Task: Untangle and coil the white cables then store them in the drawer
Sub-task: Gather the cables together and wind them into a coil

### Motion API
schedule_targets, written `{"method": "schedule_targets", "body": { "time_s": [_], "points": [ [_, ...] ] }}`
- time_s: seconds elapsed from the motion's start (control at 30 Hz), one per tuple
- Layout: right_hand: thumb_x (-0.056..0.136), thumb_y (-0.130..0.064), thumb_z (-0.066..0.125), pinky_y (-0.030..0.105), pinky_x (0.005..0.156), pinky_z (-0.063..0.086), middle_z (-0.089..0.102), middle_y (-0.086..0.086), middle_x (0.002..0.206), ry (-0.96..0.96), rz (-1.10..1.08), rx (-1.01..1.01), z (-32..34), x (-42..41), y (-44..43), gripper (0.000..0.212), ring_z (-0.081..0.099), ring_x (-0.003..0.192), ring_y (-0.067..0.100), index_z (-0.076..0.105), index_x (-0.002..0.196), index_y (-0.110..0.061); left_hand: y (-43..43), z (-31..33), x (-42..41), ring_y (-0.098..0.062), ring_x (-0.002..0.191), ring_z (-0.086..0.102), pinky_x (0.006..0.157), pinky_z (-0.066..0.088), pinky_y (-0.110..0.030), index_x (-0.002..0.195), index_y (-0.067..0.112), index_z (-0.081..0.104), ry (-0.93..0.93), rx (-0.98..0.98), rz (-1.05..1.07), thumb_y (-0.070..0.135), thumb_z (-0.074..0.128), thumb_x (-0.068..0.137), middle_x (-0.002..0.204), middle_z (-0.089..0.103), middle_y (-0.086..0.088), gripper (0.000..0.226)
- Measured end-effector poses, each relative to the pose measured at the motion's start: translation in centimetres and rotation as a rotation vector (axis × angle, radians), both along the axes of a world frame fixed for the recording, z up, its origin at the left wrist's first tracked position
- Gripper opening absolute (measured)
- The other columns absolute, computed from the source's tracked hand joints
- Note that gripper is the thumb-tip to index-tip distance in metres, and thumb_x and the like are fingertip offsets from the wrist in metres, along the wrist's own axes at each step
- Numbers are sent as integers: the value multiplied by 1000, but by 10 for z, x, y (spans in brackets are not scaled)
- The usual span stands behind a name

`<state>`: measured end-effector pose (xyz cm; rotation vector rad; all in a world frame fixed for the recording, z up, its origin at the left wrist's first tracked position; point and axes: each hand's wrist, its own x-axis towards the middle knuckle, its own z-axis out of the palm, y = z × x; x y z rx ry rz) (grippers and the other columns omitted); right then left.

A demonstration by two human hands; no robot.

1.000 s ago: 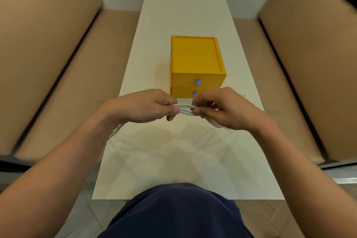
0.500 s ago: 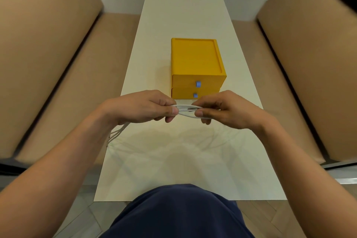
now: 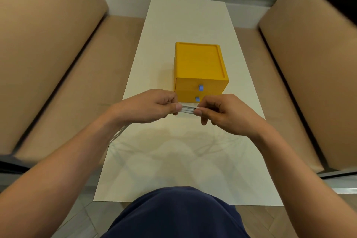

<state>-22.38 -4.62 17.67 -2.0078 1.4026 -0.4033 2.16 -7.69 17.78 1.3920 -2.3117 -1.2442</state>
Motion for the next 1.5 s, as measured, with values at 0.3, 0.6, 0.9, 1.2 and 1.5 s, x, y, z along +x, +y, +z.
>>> {"method": "schedule_targets", "body": {
  "time_s": [0.3,0.6,0.9,1.2,1.5],
  "points": [
    [89,-47,71,31,59,57,71,-6,69,-46,-157,-141,-4,3,7,29,68,56,9,68,84,-19,3,10,4,-7,54,35,49,28,-16,82,15,65,180,78,-65,29,56,105,57,46,12,28],
    [99,-66,42,34,55,31,43,-1,46,-197,-529,-202,-23,21,-4,72,40,49,14,42,54,-11,2,3,-7,-4,57,40,56,34,-20,80,22,61,94,-39,-27,32,55,105,61,51,14,28],
    [99,-72,28,33,45,34,47,5,45,135,-431,-716,-46,21,-18,76,39,43,31,54,58,-14,17,4,-2,-6,52,33,49,27,-15,82,11,62,232,96,-12,27,55,106,57,43,11,30],
    [97,-25,67,28,74,56,76,-1,89,-305,63,190,-13,-22,14,15,70,79,13,76,107,-19,5,9,8,-6,54,34,51,28,-15,81,9,62,198,84,-35,23,54,106,56,43,12,30],
    [97,-21,64,45,56,54,65,3,102,353,88,-681,-25,-19,-2,11,60,85,30,67,107,-16,4,6,-1,-3,53,39,51,31,-14,82,15,62,94,67,-50,30,53,106,54,49,17,29]
  ]
}}
